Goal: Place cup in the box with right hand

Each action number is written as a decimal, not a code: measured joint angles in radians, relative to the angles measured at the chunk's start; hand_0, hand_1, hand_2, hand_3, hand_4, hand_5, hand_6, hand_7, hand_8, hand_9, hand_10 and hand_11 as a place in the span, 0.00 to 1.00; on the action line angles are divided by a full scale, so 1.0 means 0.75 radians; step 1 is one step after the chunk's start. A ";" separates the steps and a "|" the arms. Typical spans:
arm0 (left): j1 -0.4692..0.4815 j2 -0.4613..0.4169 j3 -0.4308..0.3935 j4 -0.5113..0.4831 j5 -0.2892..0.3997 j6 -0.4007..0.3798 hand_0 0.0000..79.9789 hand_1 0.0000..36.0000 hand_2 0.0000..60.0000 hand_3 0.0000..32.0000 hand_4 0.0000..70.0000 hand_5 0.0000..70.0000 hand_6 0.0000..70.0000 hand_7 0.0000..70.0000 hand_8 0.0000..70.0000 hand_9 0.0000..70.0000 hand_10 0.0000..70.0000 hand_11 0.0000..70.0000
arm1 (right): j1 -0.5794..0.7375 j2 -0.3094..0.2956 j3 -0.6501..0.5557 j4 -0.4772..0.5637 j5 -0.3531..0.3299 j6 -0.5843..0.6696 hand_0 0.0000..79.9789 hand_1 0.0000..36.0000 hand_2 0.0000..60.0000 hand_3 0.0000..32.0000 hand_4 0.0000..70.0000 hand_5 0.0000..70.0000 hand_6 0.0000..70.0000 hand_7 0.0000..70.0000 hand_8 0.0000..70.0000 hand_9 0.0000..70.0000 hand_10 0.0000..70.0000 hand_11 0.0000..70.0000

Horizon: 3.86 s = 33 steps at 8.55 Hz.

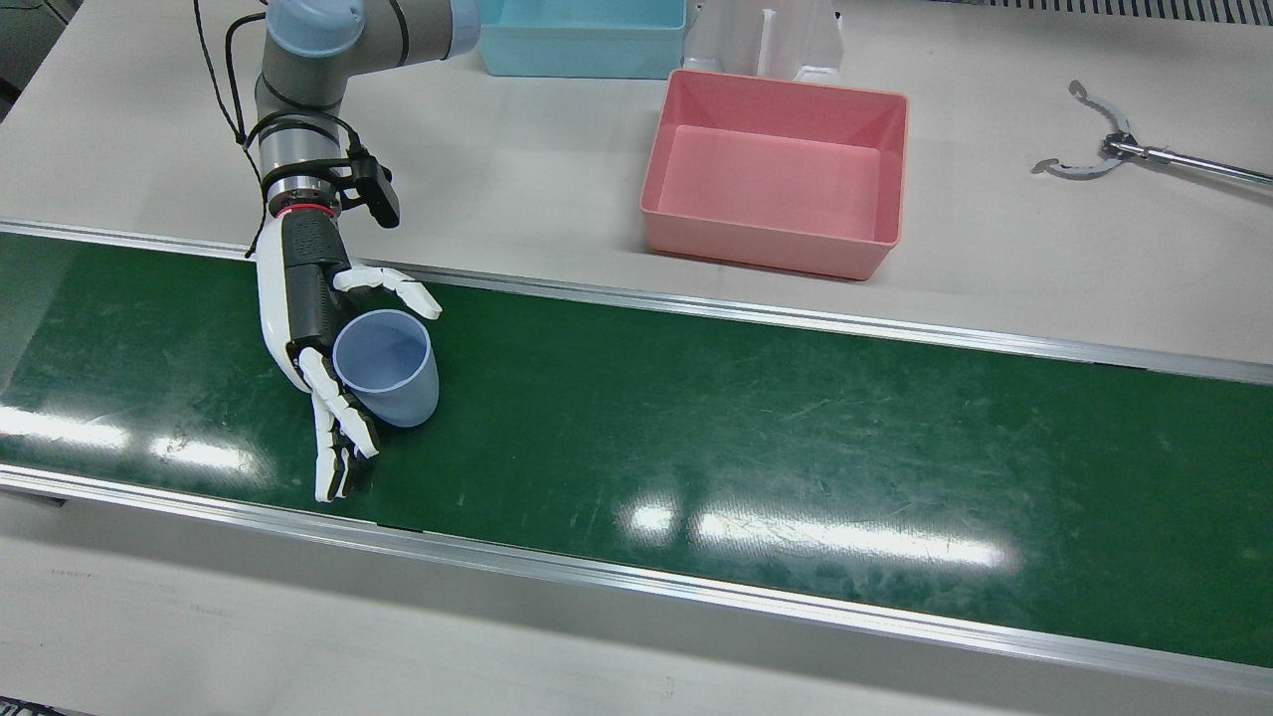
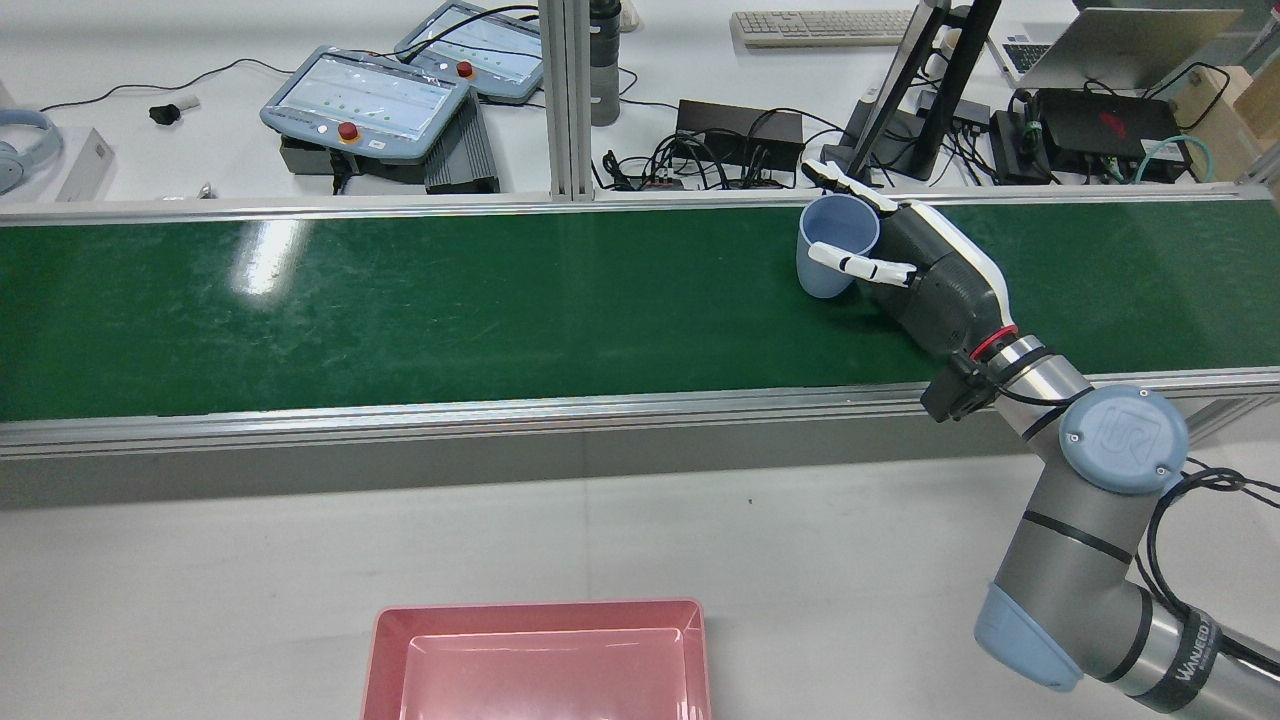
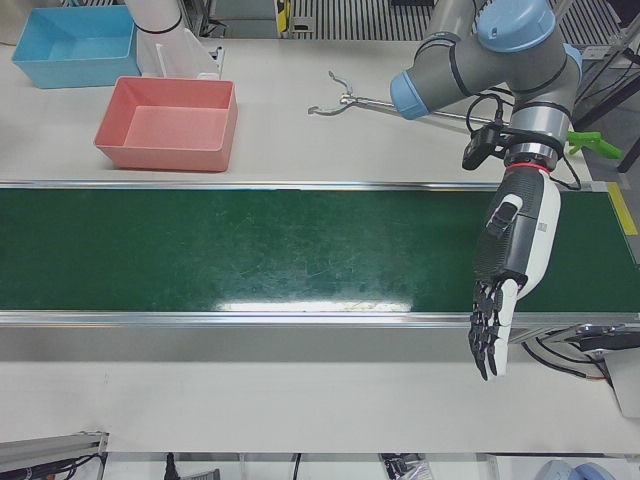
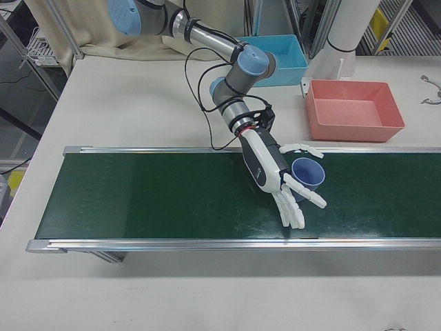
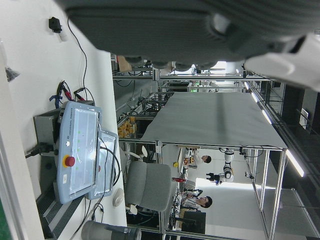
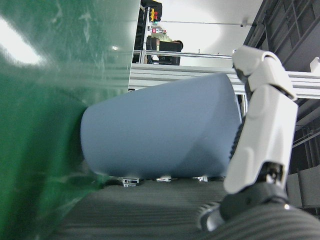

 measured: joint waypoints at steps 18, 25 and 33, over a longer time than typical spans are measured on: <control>0.000 0.000 0.000 0.000 0.000 0.000 0.00 0.00 0.00 0.00 0.00 0.00 0.00 0.00 0.00 0.00 0.00 0.00 | -0.455 0.185 0.384 -0.150 -0.096 -0.303 0.66 1.00 1.00 0.00 0.23 0.28 0.38 1.00 0.70 1.00 0.67 0.98; 0.000 0.000 0.002 0.000 0.000 0.000 0.00 0.00 0.00 0.00 0.00 0.00 0.00 0.00 0.00 0.00 0.00 0.00 | -0.848 0.185 0.292 -0.127 0.105 -0.466 0.63 0.56 0.03 0.00 0.00 0.07 0.00 0.00 0.00 0.00 0.00 0.00; 0.000 0.000 0.002 0.000 -0.001 0.000 0.00 0.00 0.00 0.00 0.00 0.00 0.00 0.00 0.00 0.00 0.00 0.00 | -0.724 0.149 0.383 -0.133 0.105 -0.449 0.69 1.00 1.00 0.00 0.00 0.21 0.17 0.56 0.13 0.25 0.05 0.14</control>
